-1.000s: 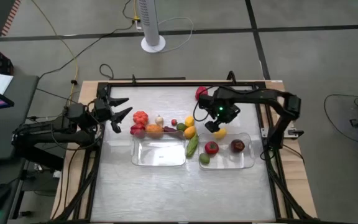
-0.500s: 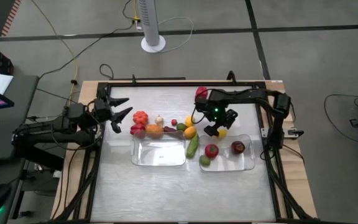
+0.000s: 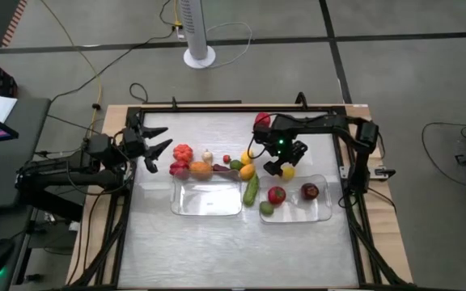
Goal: Sort produce into baskets
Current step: Put the bottom right lemon into the right transparent bin
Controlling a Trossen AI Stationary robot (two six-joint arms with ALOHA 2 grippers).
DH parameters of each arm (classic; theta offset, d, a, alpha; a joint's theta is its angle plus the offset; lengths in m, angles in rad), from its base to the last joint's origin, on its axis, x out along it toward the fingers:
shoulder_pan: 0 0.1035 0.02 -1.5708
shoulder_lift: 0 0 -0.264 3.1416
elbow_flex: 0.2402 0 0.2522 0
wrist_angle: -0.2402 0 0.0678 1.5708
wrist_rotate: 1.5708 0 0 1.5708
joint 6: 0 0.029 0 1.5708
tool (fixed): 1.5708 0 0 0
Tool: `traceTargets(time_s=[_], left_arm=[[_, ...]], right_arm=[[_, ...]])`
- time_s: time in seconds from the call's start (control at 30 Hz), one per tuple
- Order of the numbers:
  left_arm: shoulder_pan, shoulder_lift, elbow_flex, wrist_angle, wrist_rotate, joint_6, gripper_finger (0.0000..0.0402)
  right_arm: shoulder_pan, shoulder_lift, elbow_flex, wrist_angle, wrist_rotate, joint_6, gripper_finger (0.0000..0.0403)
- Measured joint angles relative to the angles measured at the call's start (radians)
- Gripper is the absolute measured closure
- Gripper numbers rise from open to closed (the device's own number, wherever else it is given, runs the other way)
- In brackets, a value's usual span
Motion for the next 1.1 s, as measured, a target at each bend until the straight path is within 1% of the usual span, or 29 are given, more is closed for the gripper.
traceTargets(time_s=[0.2,0.5,0.63,0.77,0.97,1.1], left_arm=[[0.000,0.000,0.000,0.000,0.000,-0.001,0.0209],[0.000,0.000,0.000,0.000,0.003,-0.001,0.0209],[0.000,0.000,0.000,0.000,0.003,0.000,0.0209],[0.000,0.000,0.000,-0.001,0.003,0.000,0.0209],[0.000,0.000,0.000,-0.001,0.003,0.001,0.0209],[0.000,0.000,0.000,-0.002,0.003,0.001,0.0209]], right_arm=[[-0.012,0.001,0.000,0.001,0.000,0.000,0.0026],[0.006,0.095,-0.002,-0.025,-0.002,-0.035,0.0026],[0.006,0.098,-0.002,-0.030,-0.003,-0.049,0.0028],[0.002,0.099,-0.001,-0.086,0.000,-0.048,0.0046],[0.003,0.098,-0.001,-0.098,0.000,-0.052,0.0095],[0.003,0.098,-0.001,-0.107,0.001,-0.061,0.0108]])
